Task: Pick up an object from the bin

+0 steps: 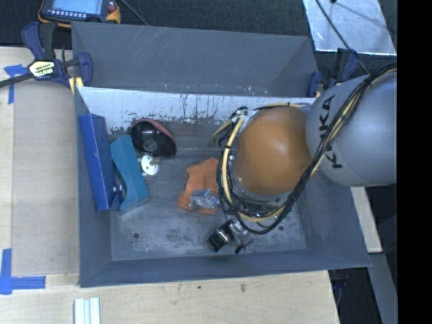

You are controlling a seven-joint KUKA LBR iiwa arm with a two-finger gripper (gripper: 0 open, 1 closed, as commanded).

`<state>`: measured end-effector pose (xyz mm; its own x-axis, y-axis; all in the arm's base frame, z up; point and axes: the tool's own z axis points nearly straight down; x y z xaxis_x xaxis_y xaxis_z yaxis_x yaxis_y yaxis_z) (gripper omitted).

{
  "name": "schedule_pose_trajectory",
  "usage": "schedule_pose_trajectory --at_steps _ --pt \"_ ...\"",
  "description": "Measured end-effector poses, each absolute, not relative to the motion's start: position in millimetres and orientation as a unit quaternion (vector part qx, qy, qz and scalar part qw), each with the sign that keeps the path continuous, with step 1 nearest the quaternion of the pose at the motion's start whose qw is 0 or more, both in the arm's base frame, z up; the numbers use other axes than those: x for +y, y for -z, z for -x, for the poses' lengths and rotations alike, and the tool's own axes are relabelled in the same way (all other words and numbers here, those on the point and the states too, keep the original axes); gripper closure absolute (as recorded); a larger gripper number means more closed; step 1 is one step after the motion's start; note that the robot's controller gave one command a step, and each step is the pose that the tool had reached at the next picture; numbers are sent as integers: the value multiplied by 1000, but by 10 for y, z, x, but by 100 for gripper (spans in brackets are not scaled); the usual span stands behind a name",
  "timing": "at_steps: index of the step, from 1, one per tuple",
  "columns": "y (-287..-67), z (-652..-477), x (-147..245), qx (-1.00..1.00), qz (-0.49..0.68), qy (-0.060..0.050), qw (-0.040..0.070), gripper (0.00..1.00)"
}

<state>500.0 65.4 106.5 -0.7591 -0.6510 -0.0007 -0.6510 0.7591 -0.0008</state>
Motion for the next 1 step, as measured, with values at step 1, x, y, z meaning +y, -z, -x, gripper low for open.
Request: schedule_pose_trajectory --at_steps 1 --pt "-807 -4948 603 899 438 1 -2 0"
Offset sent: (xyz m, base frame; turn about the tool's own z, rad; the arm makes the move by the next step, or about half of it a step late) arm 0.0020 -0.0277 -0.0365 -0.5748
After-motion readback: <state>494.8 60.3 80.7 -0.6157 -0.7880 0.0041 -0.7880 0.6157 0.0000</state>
